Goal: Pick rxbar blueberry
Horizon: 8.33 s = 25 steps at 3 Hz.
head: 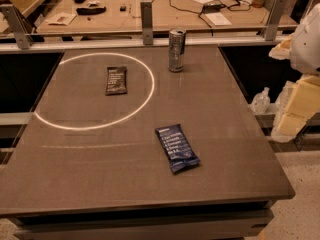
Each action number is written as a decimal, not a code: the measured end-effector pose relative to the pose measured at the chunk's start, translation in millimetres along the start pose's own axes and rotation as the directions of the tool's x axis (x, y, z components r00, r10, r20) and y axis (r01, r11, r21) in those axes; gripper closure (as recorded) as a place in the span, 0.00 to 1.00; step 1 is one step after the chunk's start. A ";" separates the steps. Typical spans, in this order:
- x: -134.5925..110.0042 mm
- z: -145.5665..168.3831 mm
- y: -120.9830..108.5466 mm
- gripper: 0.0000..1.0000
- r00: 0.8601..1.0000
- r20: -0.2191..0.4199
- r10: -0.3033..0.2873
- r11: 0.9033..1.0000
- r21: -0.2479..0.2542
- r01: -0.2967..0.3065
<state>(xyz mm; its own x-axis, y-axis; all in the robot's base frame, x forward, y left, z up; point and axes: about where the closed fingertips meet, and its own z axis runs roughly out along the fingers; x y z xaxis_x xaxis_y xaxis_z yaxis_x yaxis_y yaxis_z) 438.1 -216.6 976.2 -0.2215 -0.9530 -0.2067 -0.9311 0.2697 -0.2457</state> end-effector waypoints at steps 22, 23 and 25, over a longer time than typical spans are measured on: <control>-144.6 174.2 95.5 0.63 0.787 0.158 0.596 0.778 0.126 -0.615; -146.2 166.7 93.5 0.86 0.787 0.158 0.596 0.778 0.126 -0.615; -147.3 161.8 92.0 1.00 0.787 0.158 0.596 0.778 0.126 -0.615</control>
Offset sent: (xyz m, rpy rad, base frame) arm -0.0199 0.0215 -0.0151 0.1659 -0.0656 -0.5213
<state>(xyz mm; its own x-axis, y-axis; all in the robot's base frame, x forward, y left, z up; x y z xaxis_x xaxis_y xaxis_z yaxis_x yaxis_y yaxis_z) 432.0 -29.1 830.9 -0.6837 -0.5673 -0.4590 -0.5518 0.8135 -0.1836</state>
